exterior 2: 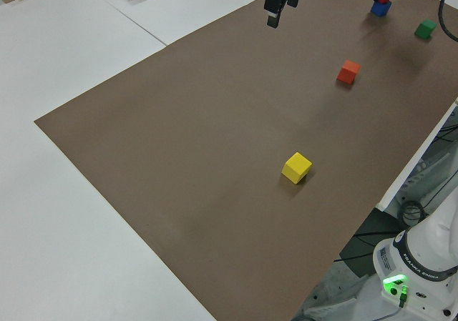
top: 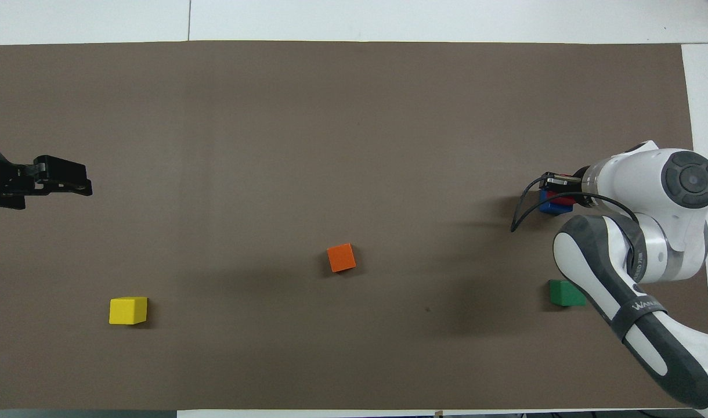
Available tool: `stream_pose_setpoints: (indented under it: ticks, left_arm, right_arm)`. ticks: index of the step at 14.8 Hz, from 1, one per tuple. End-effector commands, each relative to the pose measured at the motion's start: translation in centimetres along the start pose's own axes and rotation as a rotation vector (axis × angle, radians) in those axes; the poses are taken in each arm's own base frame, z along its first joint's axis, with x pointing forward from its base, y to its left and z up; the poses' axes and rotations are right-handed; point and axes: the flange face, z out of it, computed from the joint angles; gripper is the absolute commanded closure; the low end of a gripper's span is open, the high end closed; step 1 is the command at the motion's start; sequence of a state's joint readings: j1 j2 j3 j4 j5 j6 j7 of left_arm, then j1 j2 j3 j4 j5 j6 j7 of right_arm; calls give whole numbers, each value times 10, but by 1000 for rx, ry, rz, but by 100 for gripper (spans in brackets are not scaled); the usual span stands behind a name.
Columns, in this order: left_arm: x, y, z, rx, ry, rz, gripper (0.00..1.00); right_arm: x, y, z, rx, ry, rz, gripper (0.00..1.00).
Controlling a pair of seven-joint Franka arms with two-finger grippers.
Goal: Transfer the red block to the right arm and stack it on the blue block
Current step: 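Lower the red cube onto the blue cube with the right gripper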
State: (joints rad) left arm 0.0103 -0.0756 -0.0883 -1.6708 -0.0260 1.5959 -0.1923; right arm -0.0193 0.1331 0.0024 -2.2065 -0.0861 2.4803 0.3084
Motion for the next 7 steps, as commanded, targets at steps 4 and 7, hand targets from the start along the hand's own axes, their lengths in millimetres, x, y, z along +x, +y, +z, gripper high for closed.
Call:
stream_pose_setpoints:
  ticks: [4, 7]
  left_arm:
    - [-8, -5, 0, 19, -6, 4, 0]
    - [-9, -5, -2, 18, -2, 7, 0]
  right_arm:
    - [-1, 3, 1, -15, 28, 14, 48]
    - [-1, 4, 1, -15, 30, 12, 0]
